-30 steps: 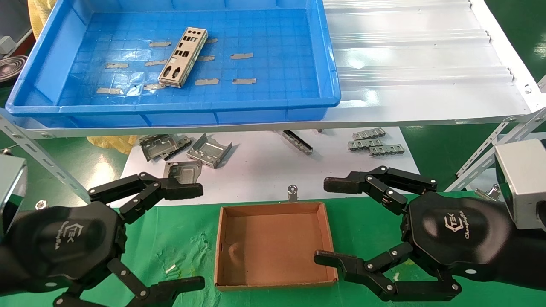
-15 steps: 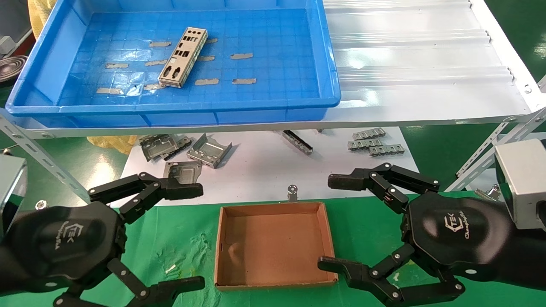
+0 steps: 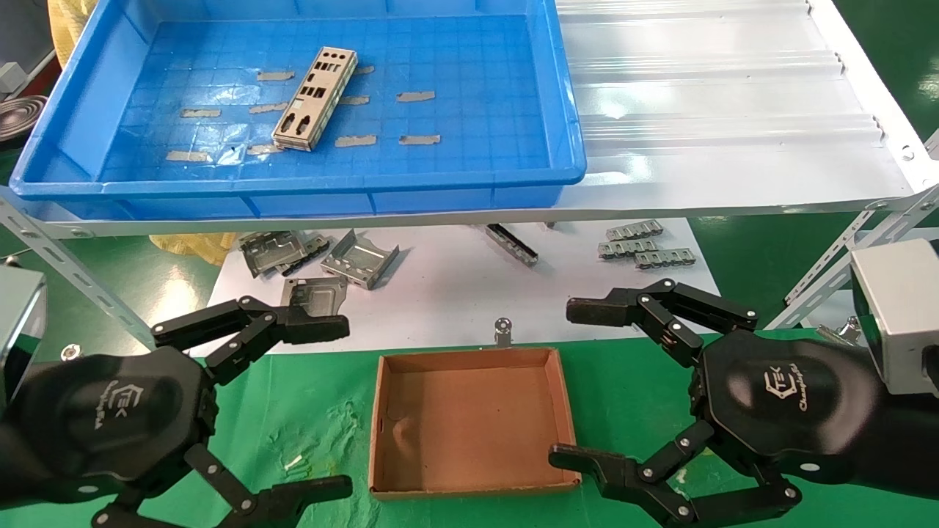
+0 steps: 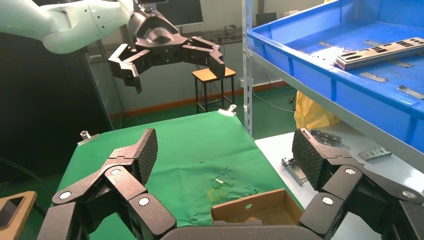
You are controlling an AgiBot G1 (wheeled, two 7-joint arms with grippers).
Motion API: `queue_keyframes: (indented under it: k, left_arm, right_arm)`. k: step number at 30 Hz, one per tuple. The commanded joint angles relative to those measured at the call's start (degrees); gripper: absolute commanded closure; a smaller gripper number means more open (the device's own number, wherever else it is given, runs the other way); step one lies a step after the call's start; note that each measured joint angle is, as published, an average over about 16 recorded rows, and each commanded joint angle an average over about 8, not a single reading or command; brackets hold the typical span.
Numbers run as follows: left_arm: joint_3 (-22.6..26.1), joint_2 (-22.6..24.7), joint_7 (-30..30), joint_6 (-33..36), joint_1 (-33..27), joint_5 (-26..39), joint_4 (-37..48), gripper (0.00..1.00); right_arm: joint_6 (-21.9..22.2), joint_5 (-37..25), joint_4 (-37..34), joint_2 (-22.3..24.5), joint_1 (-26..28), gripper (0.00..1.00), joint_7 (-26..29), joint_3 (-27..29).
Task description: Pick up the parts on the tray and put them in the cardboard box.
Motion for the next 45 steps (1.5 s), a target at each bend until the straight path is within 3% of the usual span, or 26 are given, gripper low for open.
queue_keyframes:
  k: [1,6,7,45]
  left_arm:
    - [0.0,0.0,0.0,0.0,0.0,0.0,0.0,0.00]
    - [0.0,0.0,0.0,0.0,0.0,0.0,0.0,0.00]
    - [0.0,0.0,0.0,0.0,0.0,0.0,0.0,0.00]
    - [0.0,0.0,0.0,0.0,0.0,0.0,0.0,0.00]
  right_arm:
    - [0.0,0.0,0.0,0.0,0.0,0.32,0.0,0.0]
    - [0.0,0.0,0.0,0.0,0.0,0.94,0.0,0.0]
    - [0.0,0.0,0.0,0.0,0.0,1.00,0.0,0.0]
    - [0.0,0.0,0.0,0.0,0.0,1.00,0.0,0.0]
